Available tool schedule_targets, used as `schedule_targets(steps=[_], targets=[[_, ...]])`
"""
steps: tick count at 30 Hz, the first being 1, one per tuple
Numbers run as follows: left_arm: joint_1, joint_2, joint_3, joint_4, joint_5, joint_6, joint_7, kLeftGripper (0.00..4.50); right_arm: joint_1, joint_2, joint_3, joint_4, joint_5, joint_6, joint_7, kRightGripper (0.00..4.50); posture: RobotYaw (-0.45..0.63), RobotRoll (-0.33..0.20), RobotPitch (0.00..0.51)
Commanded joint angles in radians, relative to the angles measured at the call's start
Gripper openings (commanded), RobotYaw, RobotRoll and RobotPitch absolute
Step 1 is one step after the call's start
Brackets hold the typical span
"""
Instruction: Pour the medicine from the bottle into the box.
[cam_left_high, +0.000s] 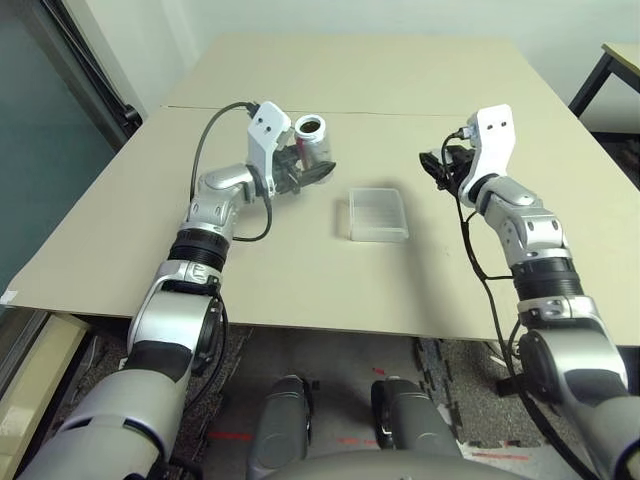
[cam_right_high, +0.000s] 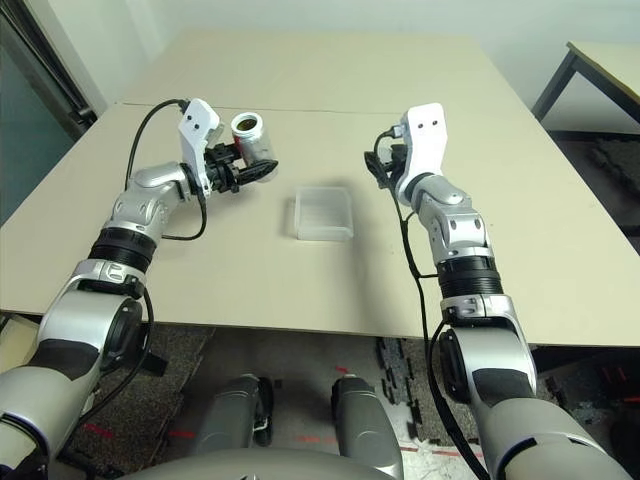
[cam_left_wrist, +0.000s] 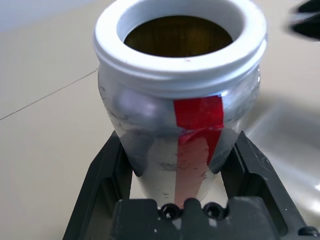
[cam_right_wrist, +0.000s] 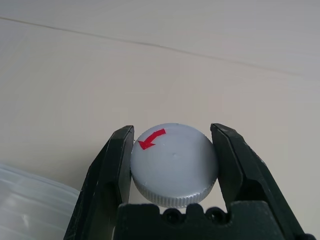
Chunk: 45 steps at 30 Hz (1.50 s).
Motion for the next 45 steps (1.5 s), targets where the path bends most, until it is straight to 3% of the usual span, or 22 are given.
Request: schedule_targets(steps=[1,16,36,41,45], targets=[[-0.019,0.013,0.023,0.079,0.029,-0.046,0.068,2.68,0.009,-0.002,-0.023,0.039,-0.010,-0.031,-0.017,2.57,0.01,0.000,0.074],[-0.062,0.008,0.086,0.255,0.037,-0.132,0.224,2.68,0.021,0.043,-0.065,0.201,-0.014,-0.165,-0.119,2.57,0.01,0.000,0.069],[-0.071,-0.001,0.130,0.315,0.040,-0.137,0.268,2.68,-0.001,0.071,-0.069,0.386,-0.035,-0.244,-0.170,2.57,0.02,0.000,0.078],[-0.070,-0.001,0.132,0.316,0.040,-0.134,0.268,2.68,-0.001,0.066,-0.067,0.393,-0.040,-0.238,-0.161,4.32,0.02,0.000,0.079],[-0.071,0.002,0.134,0.319,0.041,-0.130,0.266,2.68,0.009,0.057,-0.070,0.370,-0.036,-0.221,-0.152,4.50,0.01,0.000,0.078]])
